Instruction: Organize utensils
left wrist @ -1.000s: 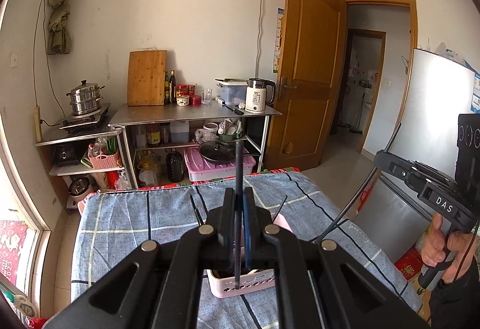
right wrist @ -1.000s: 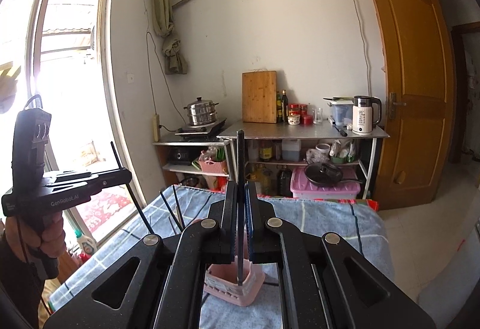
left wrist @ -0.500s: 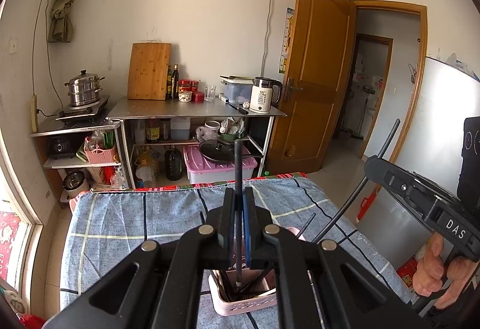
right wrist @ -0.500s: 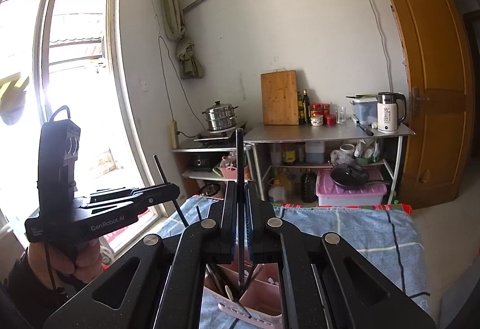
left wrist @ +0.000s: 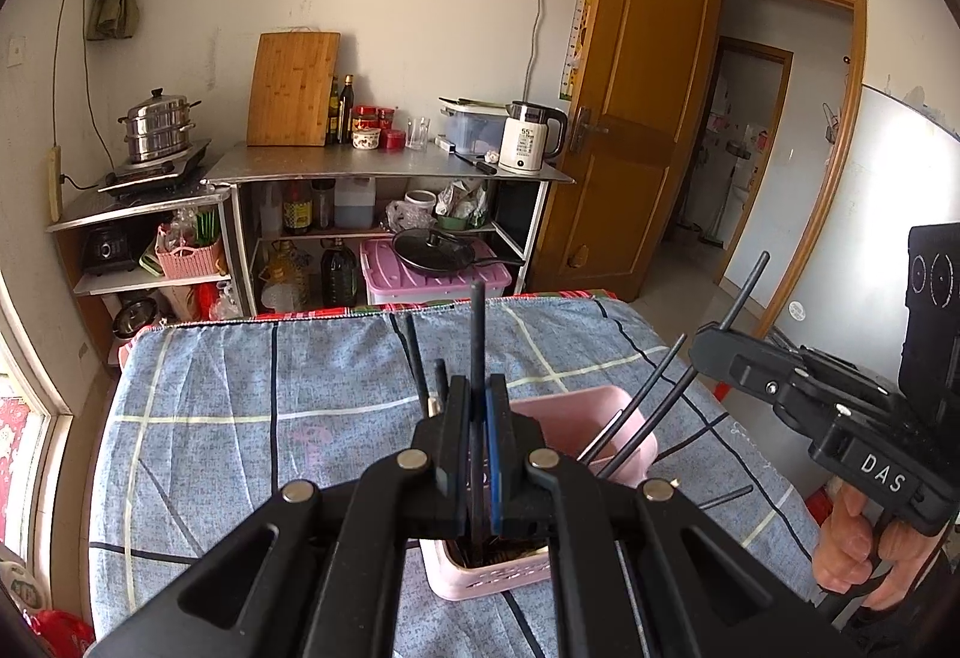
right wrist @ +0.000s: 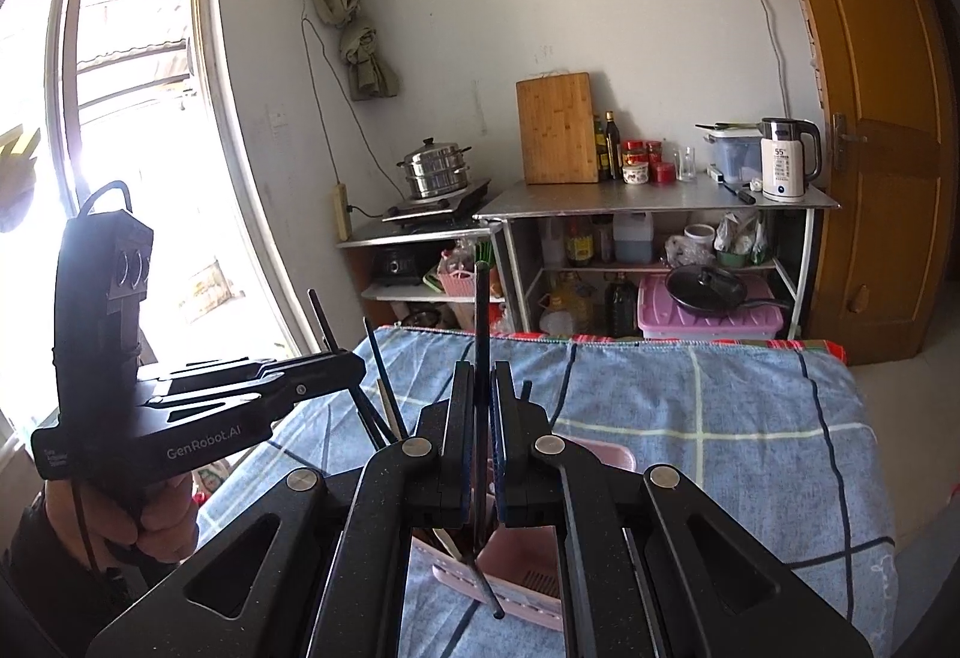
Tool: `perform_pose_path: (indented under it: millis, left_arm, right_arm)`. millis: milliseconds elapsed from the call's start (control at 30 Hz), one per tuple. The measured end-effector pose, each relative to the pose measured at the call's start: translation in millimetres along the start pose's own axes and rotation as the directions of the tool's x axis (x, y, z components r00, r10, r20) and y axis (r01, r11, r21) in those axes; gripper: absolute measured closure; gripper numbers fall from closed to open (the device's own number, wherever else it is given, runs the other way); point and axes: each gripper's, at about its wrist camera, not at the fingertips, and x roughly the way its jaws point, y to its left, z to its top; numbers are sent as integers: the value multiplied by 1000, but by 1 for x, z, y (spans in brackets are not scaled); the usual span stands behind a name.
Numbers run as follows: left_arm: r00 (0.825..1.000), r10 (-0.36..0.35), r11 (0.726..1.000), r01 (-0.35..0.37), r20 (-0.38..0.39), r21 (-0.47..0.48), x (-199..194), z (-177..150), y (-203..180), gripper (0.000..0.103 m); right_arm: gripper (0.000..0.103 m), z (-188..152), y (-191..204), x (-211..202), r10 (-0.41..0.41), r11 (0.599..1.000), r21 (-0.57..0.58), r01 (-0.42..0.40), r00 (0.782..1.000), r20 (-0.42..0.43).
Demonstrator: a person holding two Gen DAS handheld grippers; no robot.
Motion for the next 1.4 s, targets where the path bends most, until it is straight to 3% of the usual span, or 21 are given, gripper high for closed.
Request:
perform_pose_path:
  millis: [300, 433, 500, 600, 933, 1400]
  left_arm:
    - [998, -2, 1000, 1, -58, -17, 13, -17, 3, 97]
    - [999, -3, 1000, 2, -46, -20, 7, -18, 3, 93]
    - [999, -4, 1000, 3, -34, -24, 3, -19, 3, 83]
    - [1000, 4, 1000, -5, -15, -27, -5, -20, 3, 77]
    - [998, 8, 1000, -7, 56, -5, -47, -33, -10, 69]
    - [995, 55, 998, -57, 78, 19, -85, -109, -50, 64]
  right_arm:
    - [98, -16, -5, 15, 3, 1000, 13, -2, 995, -98]
    - [92, -15, -10, 5, 2, 1000, 26, 0, 997, -83]
    - [90, -14, -11, -1, 3, 1000, 28, -1, 998, -69]
    - [90, -13, -12, -11, -4, 1000, 23, 5, 999, -52]
    - [90, -32, -15, -53, -14, 1000, 0, 14, 1000, -10]
    - [87, -100, -2, -110, -74, 997, -15, 74, 997, -6]
